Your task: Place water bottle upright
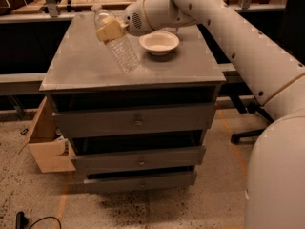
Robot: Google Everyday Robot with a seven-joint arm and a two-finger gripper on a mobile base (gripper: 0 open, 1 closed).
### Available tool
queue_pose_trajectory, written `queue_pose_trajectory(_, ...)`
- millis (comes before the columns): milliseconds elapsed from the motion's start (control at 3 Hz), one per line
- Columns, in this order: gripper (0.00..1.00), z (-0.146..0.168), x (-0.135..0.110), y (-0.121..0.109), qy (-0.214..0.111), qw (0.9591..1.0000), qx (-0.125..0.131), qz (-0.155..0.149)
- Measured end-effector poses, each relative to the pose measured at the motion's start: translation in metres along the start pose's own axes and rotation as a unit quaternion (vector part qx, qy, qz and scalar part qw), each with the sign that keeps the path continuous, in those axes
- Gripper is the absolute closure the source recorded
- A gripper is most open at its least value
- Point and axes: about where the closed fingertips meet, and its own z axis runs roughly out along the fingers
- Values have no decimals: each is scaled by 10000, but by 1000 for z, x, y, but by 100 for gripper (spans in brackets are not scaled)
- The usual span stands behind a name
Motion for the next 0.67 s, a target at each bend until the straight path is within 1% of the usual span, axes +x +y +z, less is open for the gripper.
queue_pose_trajectory(333, 100, 12, -12, -8, -463, 9988, 14, -145)
queue_pose_trajectory(667, 100, 31, -29, -23, -1145, 9927, -17, -384)
